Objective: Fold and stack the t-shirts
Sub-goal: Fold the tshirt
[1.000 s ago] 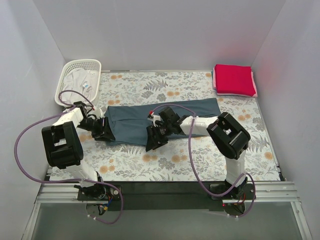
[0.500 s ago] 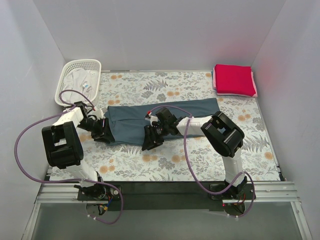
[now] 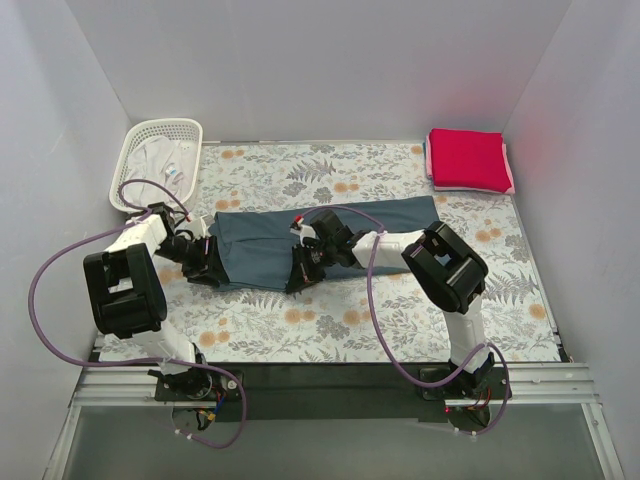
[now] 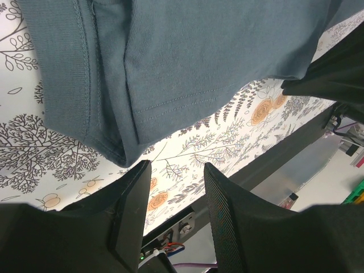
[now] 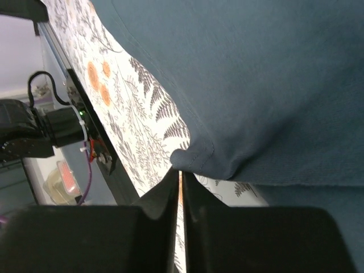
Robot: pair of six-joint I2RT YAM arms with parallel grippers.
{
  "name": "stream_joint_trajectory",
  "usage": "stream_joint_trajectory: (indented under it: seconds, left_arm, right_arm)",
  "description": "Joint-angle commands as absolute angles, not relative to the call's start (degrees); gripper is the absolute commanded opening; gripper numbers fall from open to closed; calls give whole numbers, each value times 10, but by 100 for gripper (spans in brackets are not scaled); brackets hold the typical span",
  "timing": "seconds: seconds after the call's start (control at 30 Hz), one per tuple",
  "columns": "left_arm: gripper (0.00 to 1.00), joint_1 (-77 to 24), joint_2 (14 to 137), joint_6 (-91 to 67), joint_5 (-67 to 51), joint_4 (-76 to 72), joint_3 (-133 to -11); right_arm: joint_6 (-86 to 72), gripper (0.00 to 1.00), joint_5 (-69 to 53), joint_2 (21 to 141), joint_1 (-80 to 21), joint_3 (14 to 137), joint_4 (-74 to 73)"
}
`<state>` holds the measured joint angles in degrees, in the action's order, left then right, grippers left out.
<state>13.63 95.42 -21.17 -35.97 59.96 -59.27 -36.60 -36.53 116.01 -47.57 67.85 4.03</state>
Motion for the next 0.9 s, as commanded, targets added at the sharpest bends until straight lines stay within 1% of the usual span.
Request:
stream_joint_trajectory:
  seconds: [0.0,0.07,0.27,0.43,0.63,0.67,0.7,0.77,0.8,0.83,0.87]
  left_arm:
    - [41,134,927,-206,-359,600,-605]
    - [41,134,926,-206,-359,600,-605]
    - [41,134,925,-206,-361,599,-603]
    - [41,125,927,-208,-357,599,-605]
    - [42,114,950,-221,-352,585,-604]
    - [43,113,952,-222,-351,584,-604]
    - [43,113,954,-226,-347,578,-602]
    - [43,113,960,-230,-342,577,-601]
    - [43,112,962,-232,-338,575,-602]
    - [43,112,967,-235,-332,576,-601]
    - [43,112,968,-235,-331,576,-602]
  right_arm:
    - [-367,6,-359,1159,-469,704,62]
    - [-366,1,-362,1163,-466,706,62]
    - [-363,1,-370,1150,-462,710,62]
    - [-366,1,-370,1133,-461,690,69]
    - [-367,1,-374,1143,-461,689,72]
    - [-367,6,-374,1146,-461,691,71]
    - [-368,24,-374,1146,-461,690,70]
    - [-372,35,-375,1146,-461,687,70]
    - [-372,46,-376,1146,-461,688,71]
    - [-374,55,-378,1145,-461,688,71]
    - [-374,55,-378,1145,-461,688,70]
